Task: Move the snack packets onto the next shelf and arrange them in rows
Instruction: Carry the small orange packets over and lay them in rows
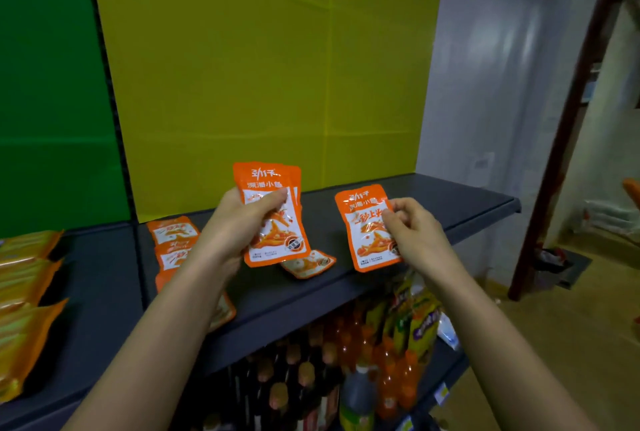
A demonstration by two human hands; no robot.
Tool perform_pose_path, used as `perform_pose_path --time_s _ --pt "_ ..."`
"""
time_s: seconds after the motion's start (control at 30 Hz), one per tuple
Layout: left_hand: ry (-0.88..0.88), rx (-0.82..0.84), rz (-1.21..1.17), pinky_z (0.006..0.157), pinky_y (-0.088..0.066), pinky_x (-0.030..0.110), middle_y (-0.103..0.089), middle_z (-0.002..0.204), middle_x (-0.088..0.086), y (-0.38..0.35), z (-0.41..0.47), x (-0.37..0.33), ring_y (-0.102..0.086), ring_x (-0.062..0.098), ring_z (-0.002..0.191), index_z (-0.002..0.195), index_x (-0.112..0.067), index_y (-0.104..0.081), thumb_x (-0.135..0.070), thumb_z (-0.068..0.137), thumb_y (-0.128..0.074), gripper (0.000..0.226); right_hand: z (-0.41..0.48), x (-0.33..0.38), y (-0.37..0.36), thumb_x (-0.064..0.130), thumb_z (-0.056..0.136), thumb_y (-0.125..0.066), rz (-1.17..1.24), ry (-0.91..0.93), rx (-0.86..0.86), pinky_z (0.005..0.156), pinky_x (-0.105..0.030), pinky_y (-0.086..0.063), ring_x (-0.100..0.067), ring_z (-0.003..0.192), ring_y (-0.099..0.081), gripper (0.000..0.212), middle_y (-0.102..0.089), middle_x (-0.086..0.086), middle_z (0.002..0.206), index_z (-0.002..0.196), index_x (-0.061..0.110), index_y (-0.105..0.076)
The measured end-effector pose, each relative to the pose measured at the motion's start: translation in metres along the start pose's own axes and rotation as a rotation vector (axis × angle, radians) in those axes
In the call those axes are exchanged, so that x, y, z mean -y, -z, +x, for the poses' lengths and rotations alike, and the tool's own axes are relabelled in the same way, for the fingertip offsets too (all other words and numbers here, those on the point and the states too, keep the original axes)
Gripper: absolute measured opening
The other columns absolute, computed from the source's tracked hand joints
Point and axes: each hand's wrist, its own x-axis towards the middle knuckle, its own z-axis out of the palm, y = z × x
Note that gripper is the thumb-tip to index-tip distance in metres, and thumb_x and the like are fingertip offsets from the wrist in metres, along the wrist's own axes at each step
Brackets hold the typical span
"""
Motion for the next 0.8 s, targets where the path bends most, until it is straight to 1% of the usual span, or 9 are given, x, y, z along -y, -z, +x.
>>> perform_pose_path --time_s 0.13,0.3,0.37,0.43,0.5,0.57,0.67,0.73,0.8 --pt "0.019 -0.096 0.022 0.050 -0.056 0.024 -0.070 0.057 -0.002 -0.003 0.028 0.001 -0.066 0.009 0.046 0.080 -0.016 -0.062 -0.016 0.085 -0.062 0.005 0.053 -0.010 -0.024 0.024 0.095 -0.047 0.026 0.005 0.089 0.079 -0.035 -0.052 -0.021 0.090 -0.067 0.024 -0.065 -0.004 0.090 0.114 0.013 -0.055" --pt "0.049 -0.246 0.082 0.046 -0.052 0.022 -0.065 0.052 0.001 -0.007 0.049 0.001 -0.061 0.010 0.037 0.076 -0.014 -0.056 -0.014 0.087 -0.056 0.011 0.111 -0.027 -0.053 0.023 0.096 -0.047 0.013 -0.010 0.225 0.079 -0.033 -0.052 -0.022 0.093 -0.067 0.027 -0.066 -0.011 0.106 0.118 0.008 -0.052" --pt "0.073 -0.295 0.084 0.049 -0.052 0.024 -0.064 0.052 0.003 -0.007 0.054 0.003 -0.060 0.013 0.037 0.078 -0.013 -0.053 -0.015 0.086 -0.052 0.008 0.136 -0.034 -0.064 0.022 0.095 -0.048 0.000 -0.017 0.282 0.079 -0.033 -0.052 -0.023 0.097 -0.066 0.028 -0.065 -0.012 0.110 0.119 0.007 -0.051" --pt "0.104 -0.326 0.096 0.047 -0.051 0.024 -0.063 0.048 0.001 -0.007 0.056 0.006 -0.060 0.014 0.038 0.078 -0.013 -0.051 -0.017 0.086 -0.049 0.009 0.159 -0.040 -0.075 0.022 0.095 -0.048 -0.017 -0.024 0.346 0.080 -0.032 -0.052 -0.024 0.100 -0.065 0.029 -0.063 -0.012 0.114 0.120 0.006 -0.050" --pt "0.122 -0.353 0.123 0.044 -0.051 0.023 -0.063 0.051 0.002 -0.012 0.057 0.007 -0.060 0.014 0.037 0.079 -0.013 -0.050 -0.016 0.086 -0.048 0.008 0.181 -0.047 -0.087 0.020 0.095 -0.049 -0.030 -0.019 0.389 0.086 -0.036 -0.053 -0.025 0.103 -0.064 0.029 -0.062 -0.014 0.116 0.120 0.005 -0.050" --pt "0.137 -0.380 0.159 0.046 -0.052 0.023 -0.063 0.062 0.006 -0.018 0.060 0.007 -0.061 0.013 0.040 0.082 -0.013 -0.051 -0.016 0.087 -0.049 0.006 0.200 -0.053 -0.099 0.020 0.095 -0.048 -0.053 -0.019 0.426 0.091 -0.040 -0.052 -0.026 0.105 -0.063 0.028 -0.061 -0.015 0.119 0.119 0.004 -0.050" --pt "0.159 -0.419 0.182 0.046 -0.054 0.023 -0.066 0.071 0.007 -0.030 0.066 0.009 -0.064 0.012 0.043 0.094 -0.012 -0.052 -0.016 0.088 -0.053 0.007 0.223 -0.062 -0.115 0.019 0.095 -0.048 -0.094 0.007 0.479 0.095 -0.044 -0.050 -0.029 0.107 -0.062 0.027 -0.062 -0.017 0.120 0.116 0.003 -0.053" --pt "0.161 -0.440 0.175 0.044 -0.054 0.021 -0.068 0.070 0.006 -0.039 0.071 0.011 -0.064 0.011 0.043 0.098 -0.011 -0.052 -0.015 0.088 -0.054 0.011 0.235 -0.069 -0.124 0.019 0.094 -0.049 -0.118 0.042 0.492 0.096 -0.043 -0.048 -0.030 0.108 -0.061 0.027 -0.063 -0.018 0.119 0.114 0.002 -0.056" --pt "0.156 -0.444 0.161 0.041 -0.052 0.019 -0.069 0.058 0.001 -0.049 0.075 0.013 -0.064 0.009 0.041 0.093 -0.011 -0.053 -0.011 0.089 -0.054 0.004 0.244 -0.074 -0.133 0.020 0.093 -0.050 -0.177 0.099 0.492 0.093 -0.039 -0.048 -0.032 0.109 -0.059 0.028 -0.063 -0.017 0.117 0.112 0.001 -0.058"
